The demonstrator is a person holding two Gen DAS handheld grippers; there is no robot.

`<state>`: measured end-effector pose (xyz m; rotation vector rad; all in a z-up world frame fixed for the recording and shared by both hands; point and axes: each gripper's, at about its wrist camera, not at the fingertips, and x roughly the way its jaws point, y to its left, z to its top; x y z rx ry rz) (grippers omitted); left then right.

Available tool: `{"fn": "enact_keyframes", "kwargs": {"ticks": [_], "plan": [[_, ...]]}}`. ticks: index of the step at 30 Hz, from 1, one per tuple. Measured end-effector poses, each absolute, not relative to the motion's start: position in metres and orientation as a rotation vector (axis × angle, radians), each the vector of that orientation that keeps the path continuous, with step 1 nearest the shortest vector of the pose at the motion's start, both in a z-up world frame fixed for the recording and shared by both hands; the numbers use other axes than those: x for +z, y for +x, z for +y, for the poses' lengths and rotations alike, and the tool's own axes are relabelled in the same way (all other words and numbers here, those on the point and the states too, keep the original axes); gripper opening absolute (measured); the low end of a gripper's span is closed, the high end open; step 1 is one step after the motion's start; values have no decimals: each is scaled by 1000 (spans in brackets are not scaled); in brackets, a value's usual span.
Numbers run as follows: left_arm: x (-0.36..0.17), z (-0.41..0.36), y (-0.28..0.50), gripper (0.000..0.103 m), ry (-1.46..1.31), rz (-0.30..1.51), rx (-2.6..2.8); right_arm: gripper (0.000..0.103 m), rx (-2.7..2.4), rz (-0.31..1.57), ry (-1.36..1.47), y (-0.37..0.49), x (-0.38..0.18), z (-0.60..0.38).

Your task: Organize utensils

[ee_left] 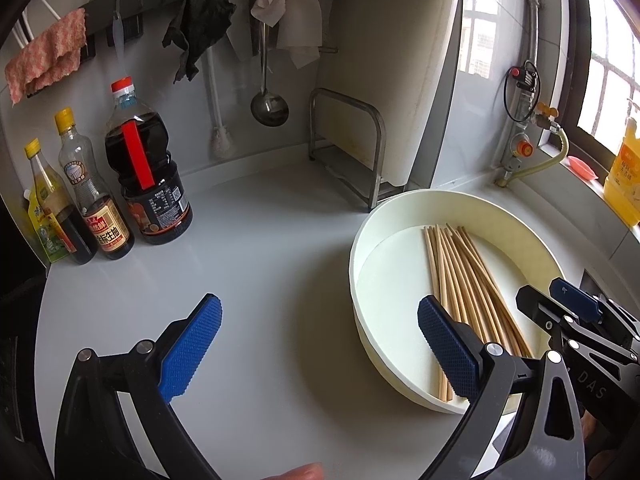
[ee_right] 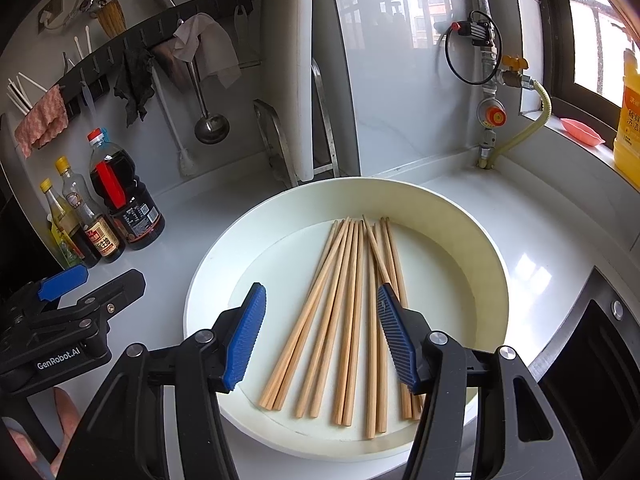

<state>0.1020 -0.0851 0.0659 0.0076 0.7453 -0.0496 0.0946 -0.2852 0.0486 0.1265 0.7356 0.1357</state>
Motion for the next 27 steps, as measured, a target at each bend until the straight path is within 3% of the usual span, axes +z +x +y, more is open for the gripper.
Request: {"fn": "enact_keyframes", "kwargs": {"ticks": [27], "plan": [[64,-82,101,97,3,745,-47,56,140,737,112,93,47,-280]]}}
